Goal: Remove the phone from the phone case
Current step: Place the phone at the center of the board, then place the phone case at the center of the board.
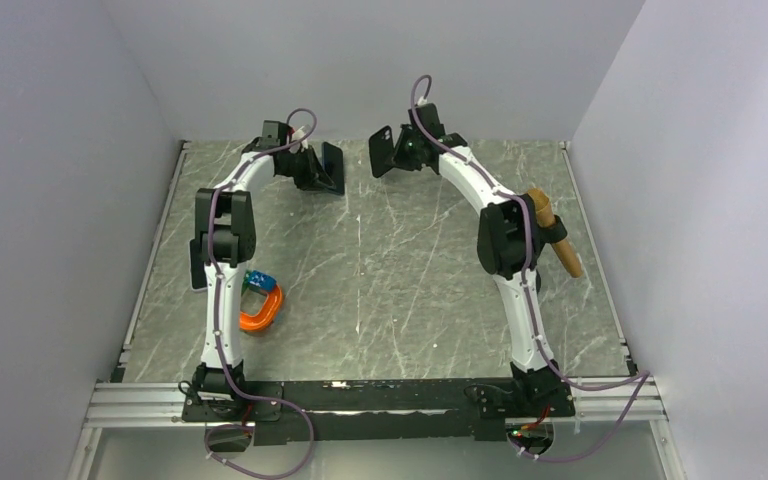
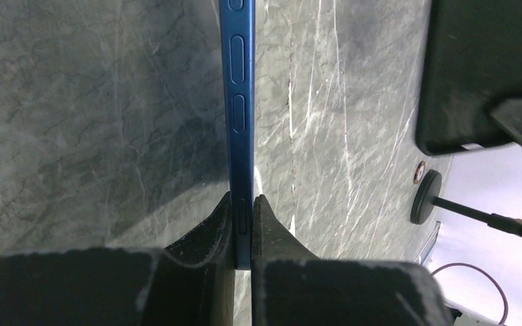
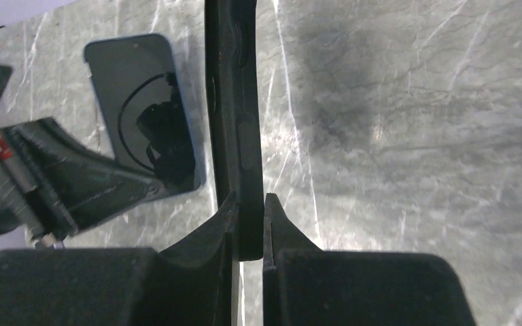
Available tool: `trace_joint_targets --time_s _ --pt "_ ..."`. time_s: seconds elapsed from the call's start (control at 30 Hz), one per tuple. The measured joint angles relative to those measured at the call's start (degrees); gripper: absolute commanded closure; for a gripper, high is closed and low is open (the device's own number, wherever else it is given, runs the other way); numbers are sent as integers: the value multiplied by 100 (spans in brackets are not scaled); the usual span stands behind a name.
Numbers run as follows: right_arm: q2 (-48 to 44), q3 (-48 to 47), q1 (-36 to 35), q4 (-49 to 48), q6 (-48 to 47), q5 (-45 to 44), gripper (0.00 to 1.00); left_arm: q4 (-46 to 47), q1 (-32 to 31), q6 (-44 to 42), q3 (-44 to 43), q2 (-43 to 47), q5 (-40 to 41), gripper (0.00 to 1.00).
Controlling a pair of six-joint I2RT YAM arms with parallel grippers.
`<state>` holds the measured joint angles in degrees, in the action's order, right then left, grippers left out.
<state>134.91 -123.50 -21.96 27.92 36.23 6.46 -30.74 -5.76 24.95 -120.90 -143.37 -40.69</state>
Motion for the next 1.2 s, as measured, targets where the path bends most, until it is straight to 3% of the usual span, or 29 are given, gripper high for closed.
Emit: trace_joint_targets --time_s 0.1,0.27,0.4,0.47,0.53,0.63,0.7,0.77,0.9,0.97,1.03,1.2 --pt "461 -243 0 -111 162 -4 100 -63 35 0 -11 0 4 81" --pt "881 -297 -4 -149 249 -22 100 -442 136 -70 -398 -173 201 60" --pt "1069 -444 -15 -153 297 -22 100 -796 256 -223 -605 -269 551 53" --pt "1154 -608 -22 -149 317 -22 97 -876 317 -238 -614 -260 632 51" --pt "1207 -726 -35 -146 334 -35 91 -964 363 -284 -632 -219 772 45" --pt "1211 -750 -79 -136 339 -114 90 -1123 424 -387 -614 -63 1078 31" --pt "1211 -739 -125 -94 332 -212 85 -1220 461 -490 -479 168 1320 17" --pt "1211 -719 -157 -46 319 -297 76 -1259 485 -592 -179 531 1576 13" --pt "1211 -796 -214 352 240 -522 40 -1377 535 -767 826 1659 2177 10" --pt "1211 -968 -221 828 153 -675 27 -1427 603 -861 1248 2238 2448 7" --pt "1211 -1248 -234 1300 35 -798 22 -1451 688 -942 1631 2747 2684 2" --pt "802 -1300 -321 1888 -409 -852 16 -1438 1215 -1198 2942 3991 3237 1"
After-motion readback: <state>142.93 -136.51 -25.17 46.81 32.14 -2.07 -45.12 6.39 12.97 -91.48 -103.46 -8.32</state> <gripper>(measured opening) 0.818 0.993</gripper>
